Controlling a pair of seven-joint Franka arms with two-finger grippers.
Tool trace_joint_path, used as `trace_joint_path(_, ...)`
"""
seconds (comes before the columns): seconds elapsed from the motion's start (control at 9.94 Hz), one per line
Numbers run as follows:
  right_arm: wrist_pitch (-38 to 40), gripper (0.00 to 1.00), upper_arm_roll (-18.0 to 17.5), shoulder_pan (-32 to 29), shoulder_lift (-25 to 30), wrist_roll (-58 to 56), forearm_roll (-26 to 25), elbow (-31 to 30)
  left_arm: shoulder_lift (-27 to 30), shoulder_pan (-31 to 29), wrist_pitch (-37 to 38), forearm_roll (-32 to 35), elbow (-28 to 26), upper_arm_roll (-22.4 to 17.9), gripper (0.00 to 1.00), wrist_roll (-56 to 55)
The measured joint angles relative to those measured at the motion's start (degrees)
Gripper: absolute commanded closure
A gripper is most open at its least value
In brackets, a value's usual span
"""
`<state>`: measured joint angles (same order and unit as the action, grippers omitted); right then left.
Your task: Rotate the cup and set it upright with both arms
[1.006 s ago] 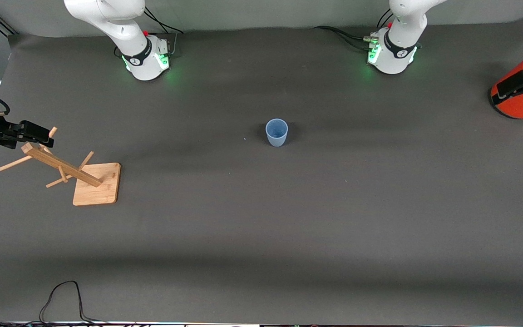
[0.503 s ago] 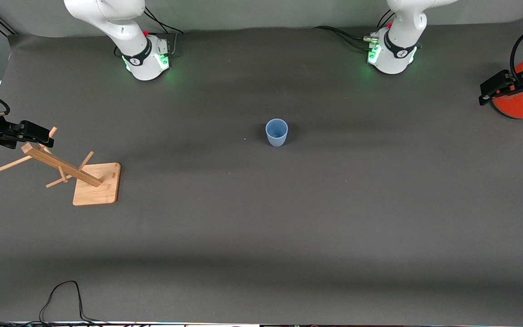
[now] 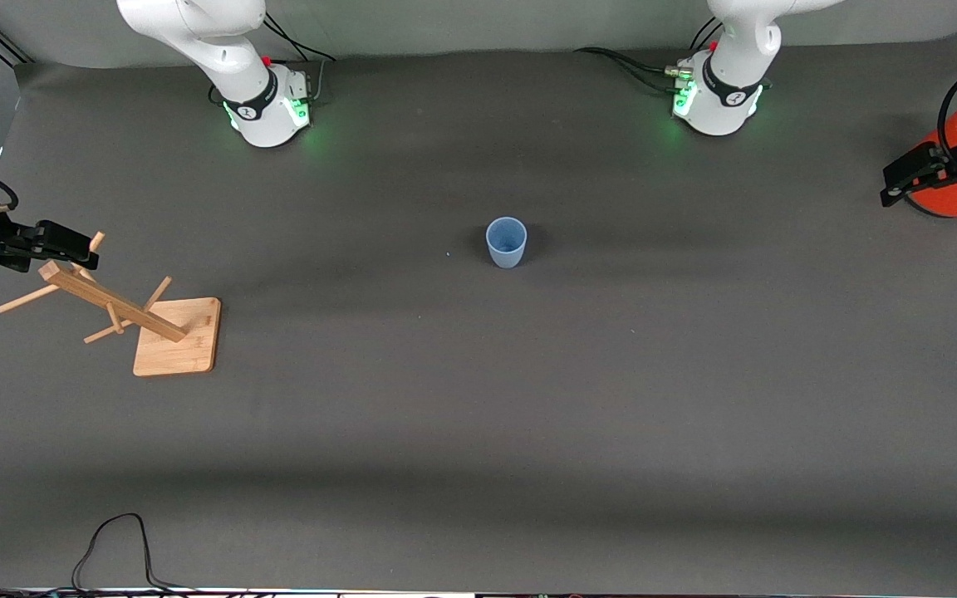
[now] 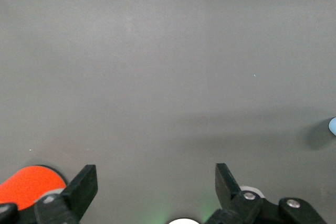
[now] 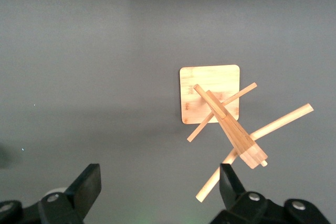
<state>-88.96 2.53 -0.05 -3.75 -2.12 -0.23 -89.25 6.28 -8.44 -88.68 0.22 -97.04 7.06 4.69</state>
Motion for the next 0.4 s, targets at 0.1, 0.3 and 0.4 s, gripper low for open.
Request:
trace_joint_path(0.1, 0.0, 0.0, 0.0, 0.0, 0.0, 0.0, 0.0, 0.0, -0.4, 0.3, -0.2, 0.0, 0.0, 0.0, 0.0, 0.0)
trace_joint_path(0.3, 0.0, 0.0, 0.0, 0.0, 0.0, 0.0, 0.0, 0.0, -1.3, 0.6, -0.9, 0.0, 0.0, 0.0, 0.0, 0.0)
trace_joint_path(0.4, 0.0, 0.0, 0.0, 0.0, 0.0, 0.0, 0.0, 0.0, -1.7, 0.5, -1.3, 0.0, 0.0, 0.0, 0.0, 0.0)
